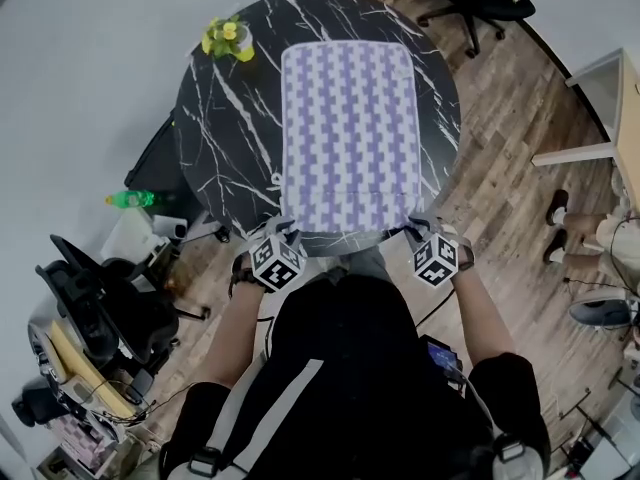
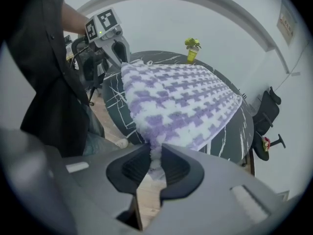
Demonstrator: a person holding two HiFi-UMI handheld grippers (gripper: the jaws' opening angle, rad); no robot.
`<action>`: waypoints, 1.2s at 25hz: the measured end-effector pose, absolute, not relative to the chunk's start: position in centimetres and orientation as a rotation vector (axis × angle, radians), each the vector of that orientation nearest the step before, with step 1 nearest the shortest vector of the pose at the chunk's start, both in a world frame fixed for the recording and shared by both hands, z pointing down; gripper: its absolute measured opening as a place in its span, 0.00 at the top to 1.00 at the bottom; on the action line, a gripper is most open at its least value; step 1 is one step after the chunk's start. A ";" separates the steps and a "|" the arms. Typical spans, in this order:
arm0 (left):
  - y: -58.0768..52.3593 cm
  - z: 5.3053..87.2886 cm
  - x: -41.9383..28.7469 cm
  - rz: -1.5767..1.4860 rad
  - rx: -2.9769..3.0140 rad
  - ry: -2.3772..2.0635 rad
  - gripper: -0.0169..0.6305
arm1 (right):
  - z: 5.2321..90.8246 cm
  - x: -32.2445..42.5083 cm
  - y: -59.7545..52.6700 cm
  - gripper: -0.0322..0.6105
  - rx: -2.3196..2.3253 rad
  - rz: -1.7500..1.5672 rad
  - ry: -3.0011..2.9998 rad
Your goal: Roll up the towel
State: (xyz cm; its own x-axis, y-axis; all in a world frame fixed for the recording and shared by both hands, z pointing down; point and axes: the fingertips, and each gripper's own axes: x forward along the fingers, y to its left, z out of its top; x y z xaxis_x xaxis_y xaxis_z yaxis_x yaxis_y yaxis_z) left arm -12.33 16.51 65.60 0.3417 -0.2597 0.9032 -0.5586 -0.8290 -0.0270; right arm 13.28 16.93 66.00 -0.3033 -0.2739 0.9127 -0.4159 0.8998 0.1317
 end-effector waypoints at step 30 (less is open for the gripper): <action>4.8 61.5 -13.2 1.352 2.265 -0.807 0.79 | 62.5 13.5 5.2 0.77 0.642 0.276 -2.009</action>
State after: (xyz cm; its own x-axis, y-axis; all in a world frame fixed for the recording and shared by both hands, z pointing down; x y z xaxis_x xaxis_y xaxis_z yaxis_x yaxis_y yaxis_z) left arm -13.19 4.79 61.53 0.3716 -0.2799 0.8852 -0.6464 -0.7624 0.0303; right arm 13.48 5.18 62.48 -0.3890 -0.3253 0.8619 -0.5459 0.8350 0.0689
